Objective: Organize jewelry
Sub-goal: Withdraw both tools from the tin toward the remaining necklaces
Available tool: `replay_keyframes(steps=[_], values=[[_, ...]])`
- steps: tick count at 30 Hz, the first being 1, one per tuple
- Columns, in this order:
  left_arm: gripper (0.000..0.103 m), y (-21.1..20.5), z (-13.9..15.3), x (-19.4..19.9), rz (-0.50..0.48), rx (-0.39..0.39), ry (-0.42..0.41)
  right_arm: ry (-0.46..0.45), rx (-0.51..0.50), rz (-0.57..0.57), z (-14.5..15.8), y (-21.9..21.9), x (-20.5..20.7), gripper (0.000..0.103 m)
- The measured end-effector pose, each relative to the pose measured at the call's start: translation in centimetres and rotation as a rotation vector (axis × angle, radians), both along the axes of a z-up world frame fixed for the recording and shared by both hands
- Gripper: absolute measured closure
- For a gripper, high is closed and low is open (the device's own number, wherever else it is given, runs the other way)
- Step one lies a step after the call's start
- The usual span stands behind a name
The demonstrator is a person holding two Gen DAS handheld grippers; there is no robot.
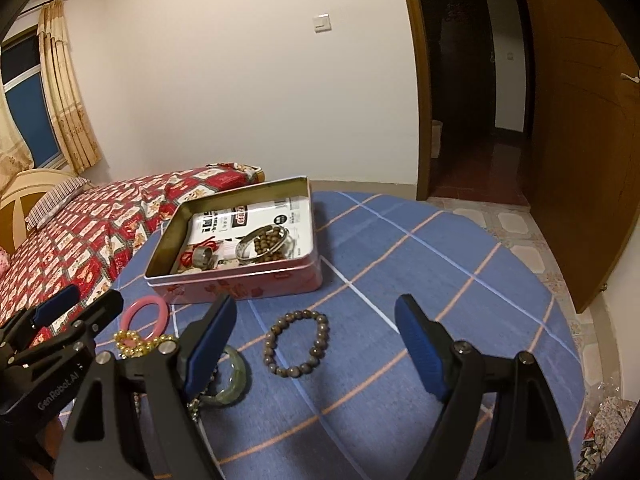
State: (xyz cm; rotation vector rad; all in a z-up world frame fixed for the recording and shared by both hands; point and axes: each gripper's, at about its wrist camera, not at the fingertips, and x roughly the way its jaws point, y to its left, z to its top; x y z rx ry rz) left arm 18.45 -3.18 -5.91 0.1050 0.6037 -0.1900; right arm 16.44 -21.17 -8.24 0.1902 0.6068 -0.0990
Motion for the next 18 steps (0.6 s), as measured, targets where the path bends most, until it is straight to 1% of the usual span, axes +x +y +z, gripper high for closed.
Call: replay_keyframes(steps=[9,12,18], values=[[0.034,1.0,0.5,-2.7,-0.009,0.004,-0.016,-0.028,-0.046,0.021,0.8,0.9,-2.3,0.019],[0.034,2.4,-0.2,-3.5,-0.009,-0.007,0.000,-0.027,-0.063,0.016,0.6,0.9,-3.1,0.019],[0.034,5.9,-2.5,-4.2,0.039,-0.032,0.065,-0.005,-0.059,0.018,-0.3,0.4,-4.0,0.019]])
